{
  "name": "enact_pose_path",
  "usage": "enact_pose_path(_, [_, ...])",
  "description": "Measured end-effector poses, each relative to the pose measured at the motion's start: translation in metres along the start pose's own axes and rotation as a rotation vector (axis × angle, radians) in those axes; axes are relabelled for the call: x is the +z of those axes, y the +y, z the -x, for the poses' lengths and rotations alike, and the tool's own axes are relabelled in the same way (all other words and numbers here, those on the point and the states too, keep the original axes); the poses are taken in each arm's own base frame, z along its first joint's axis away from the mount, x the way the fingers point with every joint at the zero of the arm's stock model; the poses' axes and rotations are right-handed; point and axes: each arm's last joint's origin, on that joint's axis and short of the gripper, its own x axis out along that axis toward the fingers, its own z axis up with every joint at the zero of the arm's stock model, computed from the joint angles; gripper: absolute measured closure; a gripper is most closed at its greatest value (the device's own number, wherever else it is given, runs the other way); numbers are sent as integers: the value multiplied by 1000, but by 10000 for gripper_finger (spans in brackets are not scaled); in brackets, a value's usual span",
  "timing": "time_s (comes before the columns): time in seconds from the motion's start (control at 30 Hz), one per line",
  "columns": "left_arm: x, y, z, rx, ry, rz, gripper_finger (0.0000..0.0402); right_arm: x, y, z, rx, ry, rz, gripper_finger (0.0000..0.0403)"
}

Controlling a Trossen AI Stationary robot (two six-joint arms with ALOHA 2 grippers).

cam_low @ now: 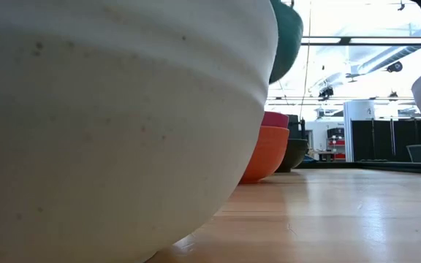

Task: Nest bowls inside each other
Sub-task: Stack the green bowl on the pink bowl

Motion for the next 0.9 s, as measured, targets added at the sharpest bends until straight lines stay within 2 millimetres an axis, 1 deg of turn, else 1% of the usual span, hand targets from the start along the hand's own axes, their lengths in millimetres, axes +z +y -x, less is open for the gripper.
enact_pose_path(0.2, [0, 0, 0, 0, 0, 0, 402, 4, -10, -20, -1, -24, -56, 394])
enact_pose_path(0.4, [0, 0, 0, 0, 0, 0, 402, 4, -14, -31, -45, -28, -105, 394])
enact_pose_path(0.67, [2, 1, 0, 33, -35, 2, 402, 4, -17, -34, -105, -37, -158, 394])
enact_pose_path(0.9, [2, 0, -1, 33, -39, 2, 402, 3, -17, -35, -132, -45, -162, 394])
